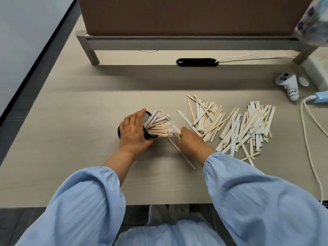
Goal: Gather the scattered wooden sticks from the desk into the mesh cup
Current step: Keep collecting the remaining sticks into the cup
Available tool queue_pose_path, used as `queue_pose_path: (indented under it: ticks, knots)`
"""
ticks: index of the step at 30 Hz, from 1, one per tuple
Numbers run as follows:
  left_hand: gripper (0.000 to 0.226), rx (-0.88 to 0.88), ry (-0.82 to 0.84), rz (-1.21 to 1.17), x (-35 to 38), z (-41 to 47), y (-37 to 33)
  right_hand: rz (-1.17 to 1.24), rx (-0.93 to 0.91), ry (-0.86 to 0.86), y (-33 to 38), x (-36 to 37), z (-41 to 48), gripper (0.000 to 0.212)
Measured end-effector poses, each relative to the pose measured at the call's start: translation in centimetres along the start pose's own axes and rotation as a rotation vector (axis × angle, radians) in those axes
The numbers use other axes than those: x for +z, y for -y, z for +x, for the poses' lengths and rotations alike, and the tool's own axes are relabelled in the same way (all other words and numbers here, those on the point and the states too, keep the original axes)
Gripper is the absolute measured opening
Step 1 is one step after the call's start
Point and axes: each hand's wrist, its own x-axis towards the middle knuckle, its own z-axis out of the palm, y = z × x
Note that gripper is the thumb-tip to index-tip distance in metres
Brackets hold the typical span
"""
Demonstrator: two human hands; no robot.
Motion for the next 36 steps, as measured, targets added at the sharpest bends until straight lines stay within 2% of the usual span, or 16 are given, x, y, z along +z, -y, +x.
queue_pose_path:
  ticks: [5, 11, 14, 17, 20, 24, 26, 31, 36]
  knots:
    - [0.089, -0.001, -0.032, -0.023, -0.1, -0.1, 0.2, -0.040, -0.018, 0.002, 0.1, 0.4, -1.0, 0.053]
    - [0.089, -0.011, -0.034, -0.019, -0.1, 0.0, 0.1, -0.140, -0.010, -0.010, 0.2, 0.2, 0.1, 0.022]
    - [0.087, -0.010, -0.028, -0.018, 0.0, 0.1, -0.1, -0.157, -0.003, 0.003, -0.2, -0.2, 0.7, 0.023]
    - [0.085, -0.008, -0.035, -0.025, 0.3, 0.6, -0.6, -0.045, 0.031, -0.019, -0.8, -0.9, 1.4, 0.029]
    - [0.085, -0.004, -0.036, -0.026, 0.8, 1.3, -1.2, 0.088, 0.047, -0.104, -1.4, -2.0, 2.5, 0.025]
    - [0.085, -0.013, -0.033, -0.024, 1.5, 2.3, -2.0, 0.073, 0.026, -0.195, -2.1, -3.5, 4.1, 0.031]
    - [0.086, -0.022, -0.033, -0.026, 1.8, 2.8, -2.3, 0.004, 0.019, -0.159, -2.3, -3.9, 5.1, 0.039]
    - [0.086, -0.032, -0.047, 0.003, 2.3, 3.9, -2.6, -0.060, 0.048, -0.068, -2.4, -3.9, 7.4, 0.020]
    - [0.087, -0.066, -0.075, 0.039, 2.7, 5.0, -2.6, -0.066, -0.018, 0.008, -1.5, -4.4, 8.8, 0.025]
